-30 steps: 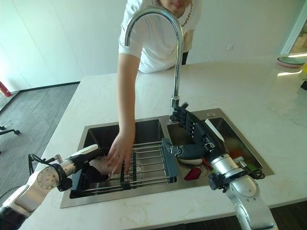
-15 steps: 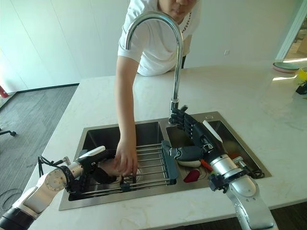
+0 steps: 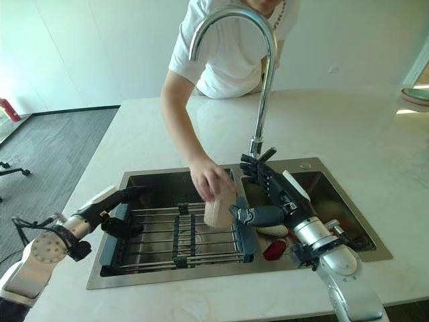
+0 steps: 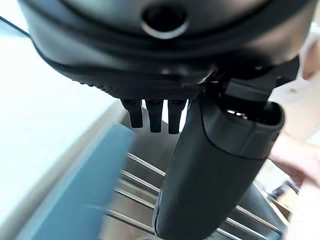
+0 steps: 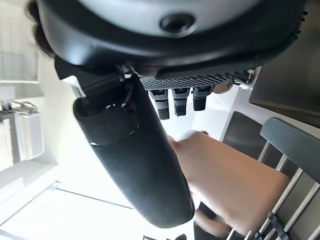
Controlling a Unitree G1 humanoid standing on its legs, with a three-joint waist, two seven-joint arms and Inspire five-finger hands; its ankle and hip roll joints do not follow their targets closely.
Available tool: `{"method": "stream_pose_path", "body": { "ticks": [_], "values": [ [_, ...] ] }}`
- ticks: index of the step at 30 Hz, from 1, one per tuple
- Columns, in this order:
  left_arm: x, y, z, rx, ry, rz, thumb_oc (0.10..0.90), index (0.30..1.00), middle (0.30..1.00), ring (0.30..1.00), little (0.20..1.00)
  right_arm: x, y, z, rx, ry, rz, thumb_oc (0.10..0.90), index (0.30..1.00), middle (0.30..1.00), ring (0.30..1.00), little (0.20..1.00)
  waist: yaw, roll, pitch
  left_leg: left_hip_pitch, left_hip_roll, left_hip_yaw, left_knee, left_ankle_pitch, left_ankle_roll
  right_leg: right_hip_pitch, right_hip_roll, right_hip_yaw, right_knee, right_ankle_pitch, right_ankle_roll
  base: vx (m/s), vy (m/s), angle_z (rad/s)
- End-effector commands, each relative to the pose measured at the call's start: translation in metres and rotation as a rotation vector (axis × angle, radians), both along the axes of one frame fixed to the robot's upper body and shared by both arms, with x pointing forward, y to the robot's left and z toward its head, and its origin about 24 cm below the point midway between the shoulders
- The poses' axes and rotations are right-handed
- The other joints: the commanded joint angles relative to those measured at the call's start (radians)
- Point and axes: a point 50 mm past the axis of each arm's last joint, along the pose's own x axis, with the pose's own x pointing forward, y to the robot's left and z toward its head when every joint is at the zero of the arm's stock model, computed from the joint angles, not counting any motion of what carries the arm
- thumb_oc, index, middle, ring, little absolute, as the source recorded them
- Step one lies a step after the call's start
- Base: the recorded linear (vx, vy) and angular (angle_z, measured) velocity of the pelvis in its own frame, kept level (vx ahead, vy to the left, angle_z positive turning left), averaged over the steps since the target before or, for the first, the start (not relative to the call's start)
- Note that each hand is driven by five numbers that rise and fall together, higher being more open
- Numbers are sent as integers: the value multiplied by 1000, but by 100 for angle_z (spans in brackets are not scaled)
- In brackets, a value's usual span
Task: Place the dishes in the dishwasher.
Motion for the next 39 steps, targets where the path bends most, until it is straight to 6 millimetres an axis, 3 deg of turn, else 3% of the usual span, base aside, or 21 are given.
{"method": "stream_pose_path", "body": {
  "ticks": [1, 7, 17, 32, 39],
  "values": [
    [11, -2, 61, 31, -275, -41, 800, 900, 900, 900, 900, 2, -1, 58, 2, -300, 9, 800, 900, 900, 900, 900, -4, 12, -20, -1, 27, -23, 82, -100, -21, 67, -39, -79, -40, -1, 79, 16, 1, 9],
    [3, 4, 64, 45, -276, -40, 800, 900, 900, 900, 900, 1, 0, 57, -7, -297, 2, 800, 900, 900, 900, 900, 5, 12, -18, -4, 27, -30, 82, -98, -24, 69, -41, -83, -40, -3, 78, 13, 5, 6],
    [4, -8, 68, 26, -278, -104, 800, 900, 900, 900, 900, 2, 1, 55, -8, -288, -1, 800, 900, 900, 900, 900, 4, 11, -11, 0, 27, -30, 82, -99, -24, 73, -45, -84, -40, -3, 79, 29, 4, 0],
    [14, -63, 80, 88, -249, -390, 800, 900, 900, 900, 900, 5, 9, 56, -3, -289, 26, 800, 900, 900, 900, 900, -28, 9, -6, 10, 30, -8, 82, -106, -17, 70, -39, -68, -40, 4, 84, -5, -2, -2],
    [21, -72, 88, 123, -234, -442, 800, 900, 900, 900, 900, 7, 10, 57, -7, -290, 35, 800, 900, 900, 900, 900, -51, 16, -5, 17, 38, 13, 82, -109, -17, 64, -32, -50, -40, 8, 86, -32, -3, -11]
  ]
}}
